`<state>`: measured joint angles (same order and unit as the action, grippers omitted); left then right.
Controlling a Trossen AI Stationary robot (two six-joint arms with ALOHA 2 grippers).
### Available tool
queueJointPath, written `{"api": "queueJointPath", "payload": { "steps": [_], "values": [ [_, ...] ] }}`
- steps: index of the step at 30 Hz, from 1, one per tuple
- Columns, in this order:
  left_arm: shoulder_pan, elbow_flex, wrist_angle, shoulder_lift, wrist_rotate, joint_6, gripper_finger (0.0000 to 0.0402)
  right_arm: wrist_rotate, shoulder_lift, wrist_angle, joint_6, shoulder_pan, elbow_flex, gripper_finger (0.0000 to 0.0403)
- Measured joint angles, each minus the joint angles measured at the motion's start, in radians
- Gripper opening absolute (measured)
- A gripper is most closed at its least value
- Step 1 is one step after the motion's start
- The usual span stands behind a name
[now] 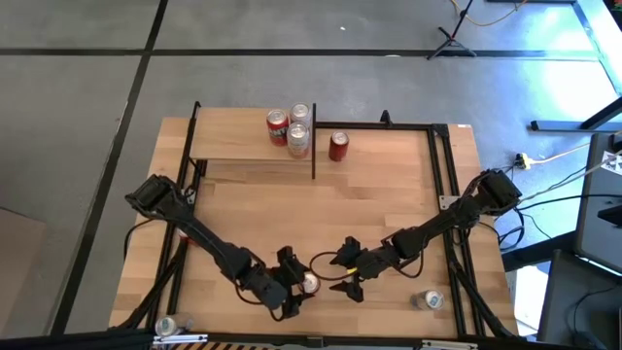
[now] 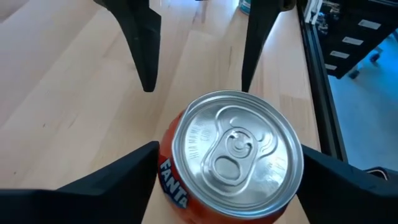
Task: Place canned beverage on shelf
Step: Put the orange soda can on the shelf aligned with the other orange soda can
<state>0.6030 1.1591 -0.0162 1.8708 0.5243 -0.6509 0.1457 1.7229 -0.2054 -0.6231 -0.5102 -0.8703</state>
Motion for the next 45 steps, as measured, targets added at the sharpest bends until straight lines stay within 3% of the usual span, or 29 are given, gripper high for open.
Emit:
{"api": "queueJointPath", "payload": {
  "steps": [6, 14, 19, 26, 28, 38, 45],
  "values": [
    [-0.008, -0.003, -0.048, -0.068, 0.005, -0.053, 0.0274, -0.007, -0.038, -0.003, -0.002, 0.0, 0.0, 0.0367],
    [-0.047, -0.001, -0.295, -0.367, 0.072, -0.074, 0.0277, 0.027, -0.204, 0.092, 0.029, 0.034, 0.0, 0.0367],
    [-0.146, -0.001, -0.473, -0.558, 0.092, -0.02, 0.0277, 0.02, -0.289, 0.138, 0.052, 0.091, 0.0, 0.0367],
    [-0.377, -0.001, -0.654, -0.733, 0.046, 0.214, 0.0277, 0.028, -0.359, 0.182, 0.105, 0.226, 0.0, 0.0367],
    [-0.46, -0.001, -0.675, -0.756, -0.004, 0.297, 0.0277, 0.015, -0.367, 0.189, 0.105, 0.27, 0.0, 0.0367],
    [-0.895, -0.029, -0.655, -0.779, -0.44, 0.678, 0.0278, -0.007, -0.378, 0.224, 0.044, 0.434, 0.0, 0.0367],
    [-1.111, -0.029, -0.601, -0.77, -0.681, 0.738, 0.0279, -0.008, -0.378, 0.225, 0.044, 0.489, 0.0, 0.0367]
  ]
}}
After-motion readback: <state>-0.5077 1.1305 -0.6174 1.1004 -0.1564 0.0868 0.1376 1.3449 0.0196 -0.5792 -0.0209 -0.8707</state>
